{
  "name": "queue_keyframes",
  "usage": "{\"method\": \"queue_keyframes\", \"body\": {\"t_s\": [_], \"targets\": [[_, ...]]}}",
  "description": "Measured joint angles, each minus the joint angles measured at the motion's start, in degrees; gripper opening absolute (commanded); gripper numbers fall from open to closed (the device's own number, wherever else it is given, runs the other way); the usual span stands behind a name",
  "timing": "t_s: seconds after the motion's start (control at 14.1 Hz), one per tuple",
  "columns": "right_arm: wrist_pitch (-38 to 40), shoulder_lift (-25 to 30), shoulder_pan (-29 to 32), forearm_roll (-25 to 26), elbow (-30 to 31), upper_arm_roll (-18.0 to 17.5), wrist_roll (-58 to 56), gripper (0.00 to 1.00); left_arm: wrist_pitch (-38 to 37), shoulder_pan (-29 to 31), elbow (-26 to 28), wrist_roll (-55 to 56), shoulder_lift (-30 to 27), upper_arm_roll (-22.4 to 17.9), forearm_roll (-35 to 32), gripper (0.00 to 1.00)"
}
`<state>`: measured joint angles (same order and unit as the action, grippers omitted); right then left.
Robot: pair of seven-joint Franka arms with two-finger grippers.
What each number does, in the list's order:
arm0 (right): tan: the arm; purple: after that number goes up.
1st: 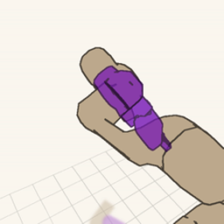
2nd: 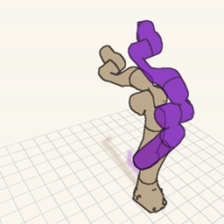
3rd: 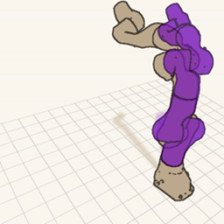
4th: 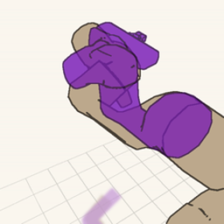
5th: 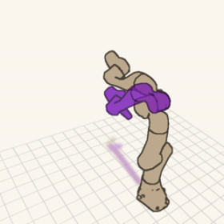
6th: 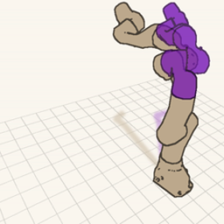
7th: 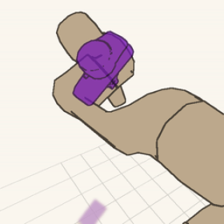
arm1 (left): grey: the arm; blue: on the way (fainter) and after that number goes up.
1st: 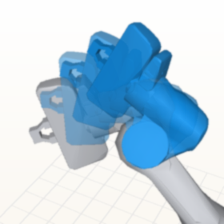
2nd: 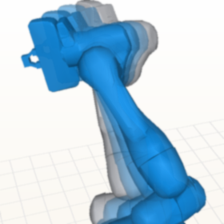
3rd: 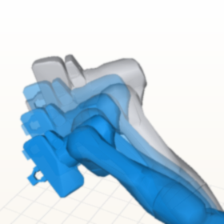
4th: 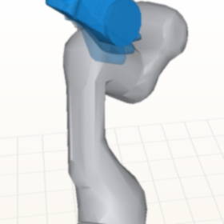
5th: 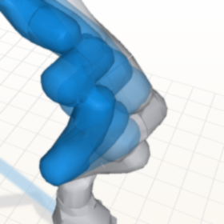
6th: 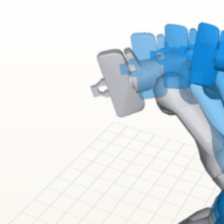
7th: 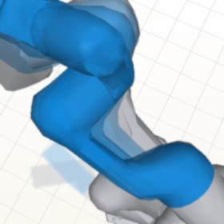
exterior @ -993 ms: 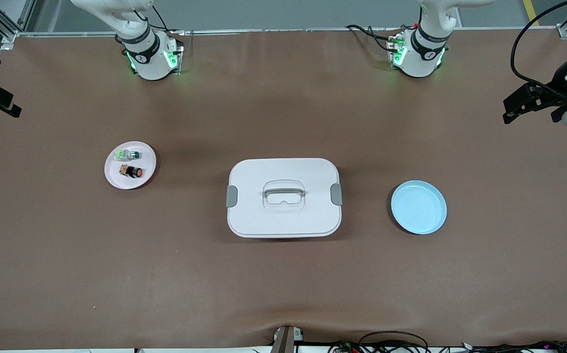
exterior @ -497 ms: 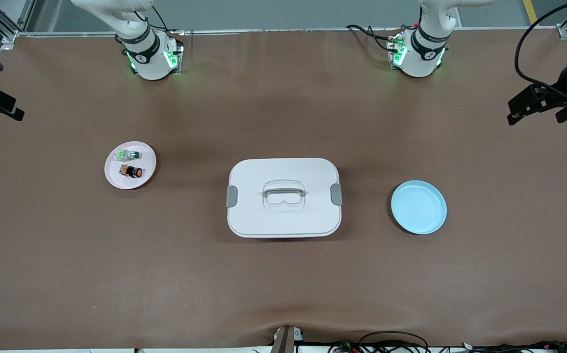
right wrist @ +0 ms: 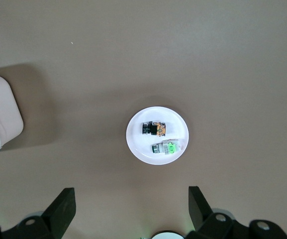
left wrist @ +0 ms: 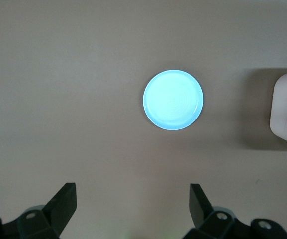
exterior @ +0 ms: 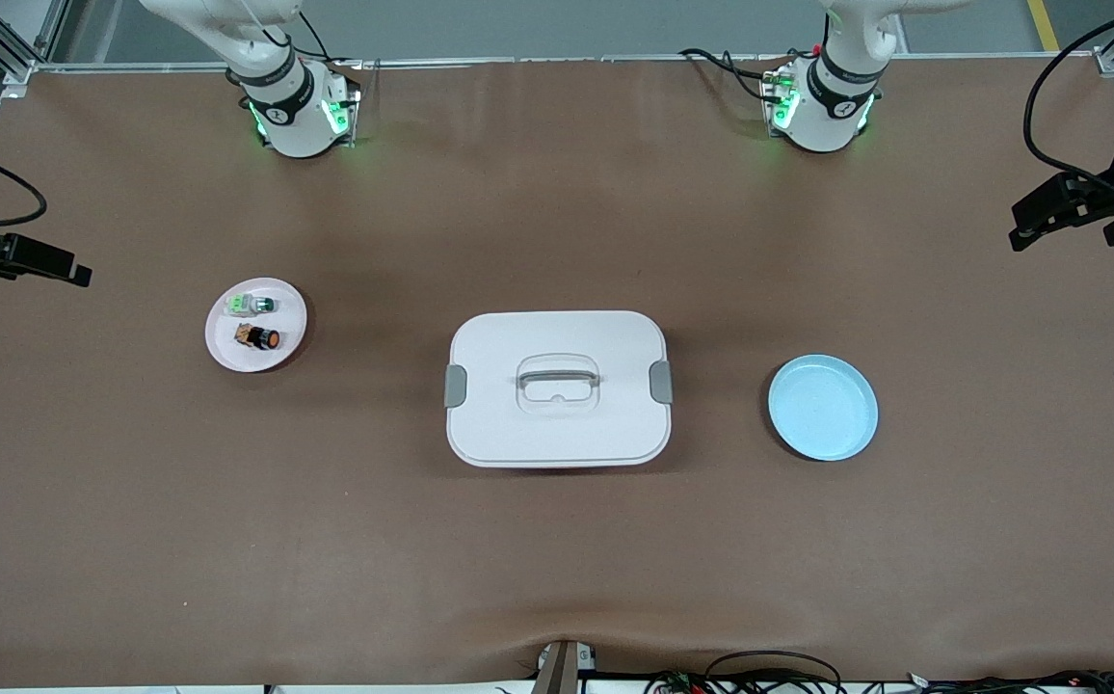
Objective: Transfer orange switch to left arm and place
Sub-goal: 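Reach the right gripper down to the orange switch on the white plate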
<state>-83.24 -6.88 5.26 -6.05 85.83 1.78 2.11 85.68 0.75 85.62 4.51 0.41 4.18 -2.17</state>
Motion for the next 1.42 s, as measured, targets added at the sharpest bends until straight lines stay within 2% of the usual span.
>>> {"method": "queue_keyframes", "body": {"t_s": [0.14, 0.5, 0.85, 1.14, 1.42], "targets": [[-5.18, 0.54, 0.07, -0.03, 5.84, 0.03, 0.0, 1.0, 0.14, -0.06, 0.0, 0.0, 0.3, 0.05, 0.0, 1.0], [-22.25, 5.48, 0.03, -0.07, 25.91, -0.24, 0.0, 1.0, 0.33, -0.3, -0.16, 0.0, 0.39, 0.13, 0.0, 1.0], [-38.49, 9.01, -0.83, -0.07, 41.64, -0.6, -0.01, 1.0, 0.32, -0.29, -1.0, 0.0, 0.35, 0.13, 0.0, 1.0], [-49.01, 8.99, -1.93, -0.07, 49.09, -0.67, -0.03, 1.0, 0.41, -0.33, -1.0, 0.0, 0.49, 0.16, 0.0, 1.0], [-56.72, 5.21, -2.92, -0.05, 51.73, -0.7, -0.06, 1.0, 1.93, -0.35, -0.98, 0.0, 0.88, 0.18, 0.0, 1.0]]}}
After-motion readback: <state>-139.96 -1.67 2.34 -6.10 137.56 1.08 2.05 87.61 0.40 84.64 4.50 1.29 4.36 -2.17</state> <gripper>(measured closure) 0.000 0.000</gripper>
